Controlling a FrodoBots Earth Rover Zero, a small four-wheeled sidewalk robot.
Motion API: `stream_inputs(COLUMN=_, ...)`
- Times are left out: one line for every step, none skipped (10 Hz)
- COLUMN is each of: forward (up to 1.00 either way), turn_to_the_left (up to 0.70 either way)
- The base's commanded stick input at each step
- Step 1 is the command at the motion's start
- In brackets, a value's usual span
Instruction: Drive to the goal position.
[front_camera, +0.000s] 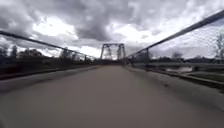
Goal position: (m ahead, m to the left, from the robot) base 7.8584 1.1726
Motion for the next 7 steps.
stream_inputs(forward=1.0, turn_to_the_left=0.0)
stream_inputs(forward=1.0, turn_to_the_left=0.0)
stream_inputs(forward=1.0, turn_to_the_left=0.0)
stream_inputs(forward=1.0, turn_to_the_left=0.0)
stream_inputs(forward=1.0, turn_to_the_left=0.0)
stream_inputs(forward=1.0, turn_to_the_left=0.0)
stream_inputs(forward=1.0, turn_to_the_left=0.0)
